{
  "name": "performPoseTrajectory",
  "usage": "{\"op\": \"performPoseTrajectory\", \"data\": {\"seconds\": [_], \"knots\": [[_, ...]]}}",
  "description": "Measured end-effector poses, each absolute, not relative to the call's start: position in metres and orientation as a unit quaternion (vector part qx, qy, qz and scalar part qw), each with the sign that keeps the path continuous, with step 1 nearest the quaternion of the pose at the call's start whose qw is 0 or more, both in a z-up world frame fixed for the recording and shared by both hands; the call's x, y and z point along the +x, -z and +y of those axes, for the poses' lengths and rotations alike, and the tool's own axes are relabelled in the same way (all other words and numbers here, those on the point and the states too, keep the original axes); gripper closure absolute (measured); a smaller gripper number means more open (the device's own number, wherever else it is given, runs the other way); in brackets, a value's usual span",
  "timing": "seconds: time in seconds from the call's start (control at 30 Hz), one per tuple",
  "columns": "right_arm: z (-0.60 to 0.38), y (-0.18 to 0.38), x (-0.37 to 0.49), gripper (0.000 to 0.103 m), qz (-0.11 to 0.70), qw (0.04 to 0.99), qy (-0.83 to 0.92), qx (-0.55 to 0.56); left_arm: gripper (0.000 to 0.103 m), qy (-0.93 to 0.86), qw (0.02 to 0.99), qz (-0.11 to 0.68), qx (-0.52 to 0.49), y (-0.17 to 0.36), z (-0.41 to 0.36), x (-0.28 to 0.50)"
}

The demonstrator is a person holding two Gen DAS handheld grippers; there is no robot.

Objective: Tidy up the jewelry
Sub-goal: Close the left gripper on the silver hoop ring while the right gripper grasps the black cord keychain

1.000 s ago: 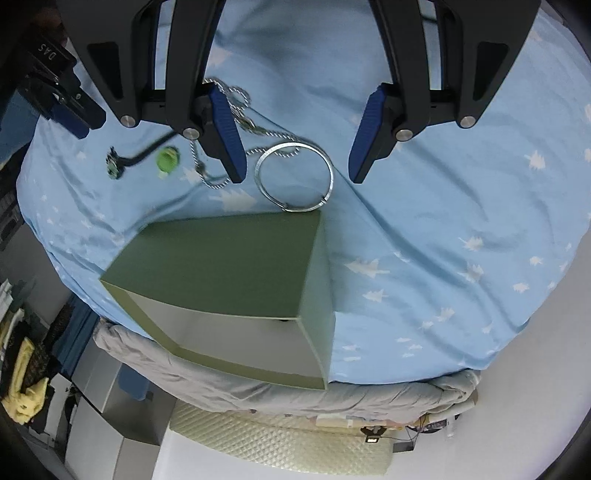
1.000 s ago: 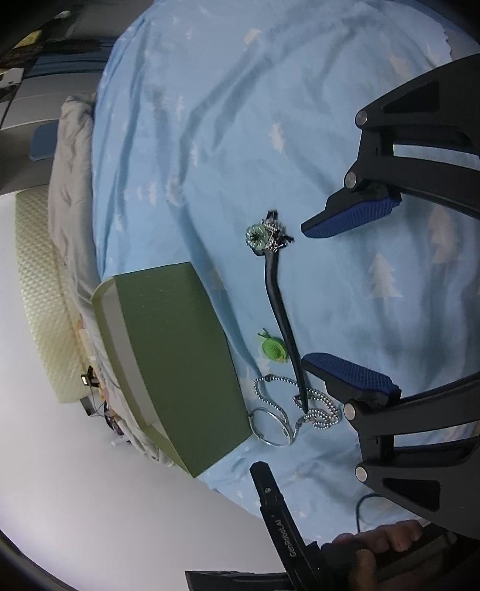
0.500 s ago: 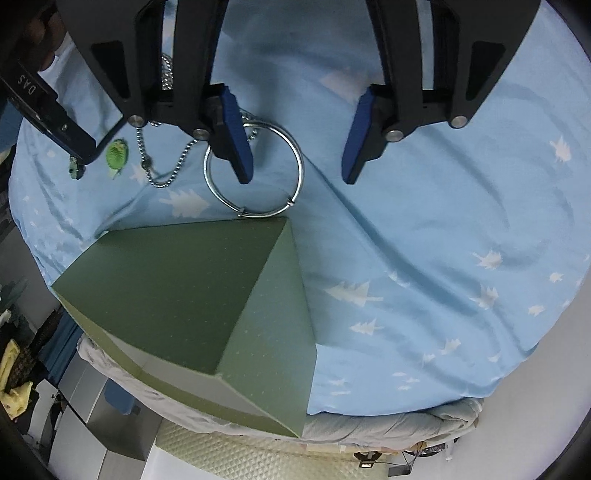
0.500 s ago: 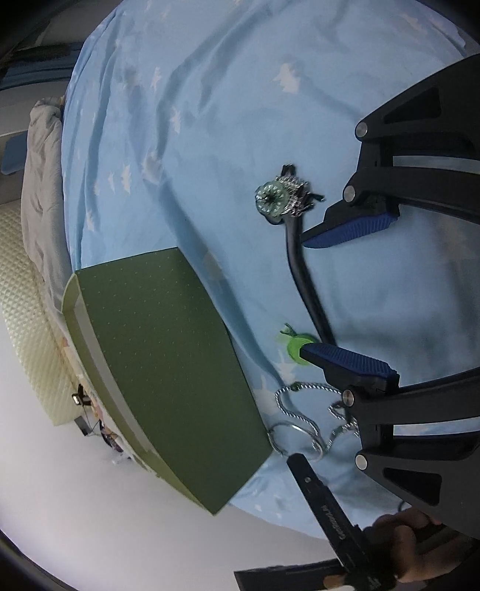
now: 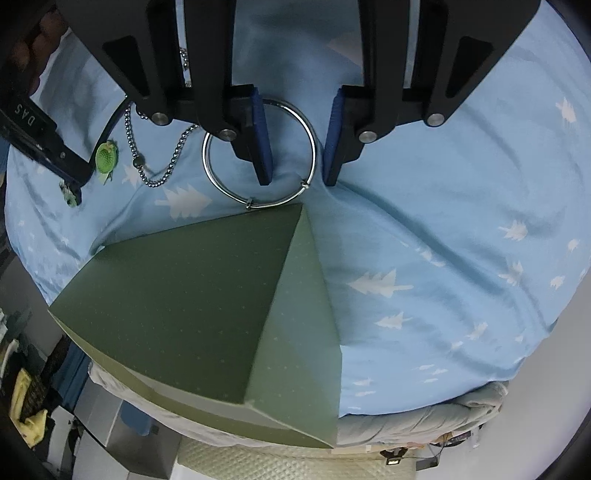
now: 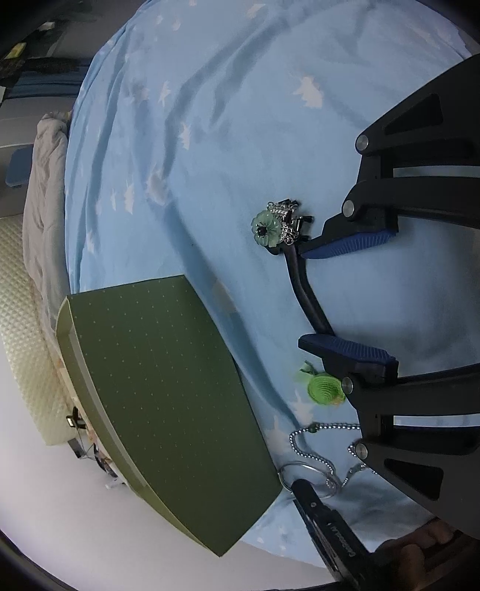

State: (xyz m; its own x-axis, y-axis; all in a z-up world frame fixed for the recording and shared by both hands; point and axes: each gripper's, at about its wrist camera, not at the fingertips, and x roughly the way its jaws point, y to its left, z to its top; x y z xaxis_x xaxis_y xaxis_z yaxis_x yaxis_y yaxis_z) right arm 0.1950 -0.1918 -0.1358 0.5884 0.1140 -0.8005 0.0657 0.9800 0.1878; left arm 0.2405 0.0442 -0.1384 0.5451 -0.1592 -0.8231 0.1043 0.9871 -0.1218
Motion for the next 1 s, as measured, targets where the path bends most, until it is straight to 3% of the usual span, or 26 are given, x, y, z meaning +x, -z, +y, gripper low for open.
{"op": "performPoseTrajectory", "data": {"seconds": [0.17,0.27,0.4,0.47,1.0], "knots": [[-0.182,0.141,0.207,0.059,0.459,0.886,-0.014,0.066,0.082,0.075,0.879,0.471,-0.015,0.139,0.04,0.243],[-0.185,0.14,0.206,0.075,0.454,0.889,-0.008,0.064,0.094,0.071,0.879,0.47,-0.013,0.139,0.041,0.245],[-0.193,0.138,0.202,0.092,0.451,0.889,-0.011,0.077,0.096,0.07,0.879,0.471,-0.008,0.136,0.041,0.245],[-0.195,0.136,0.201,0.095,0.45,0.889,-0.017,0.079,0.097,0.07,0.878,0.473,-0.012,0.132,0.043,0.243],[-0.201,0.084,0.157,0.096,0.418,0.905,-0.045,0.064,0.098,0.065,0.885,0.46,-0.029,0.089,0.055,0.203]]}}
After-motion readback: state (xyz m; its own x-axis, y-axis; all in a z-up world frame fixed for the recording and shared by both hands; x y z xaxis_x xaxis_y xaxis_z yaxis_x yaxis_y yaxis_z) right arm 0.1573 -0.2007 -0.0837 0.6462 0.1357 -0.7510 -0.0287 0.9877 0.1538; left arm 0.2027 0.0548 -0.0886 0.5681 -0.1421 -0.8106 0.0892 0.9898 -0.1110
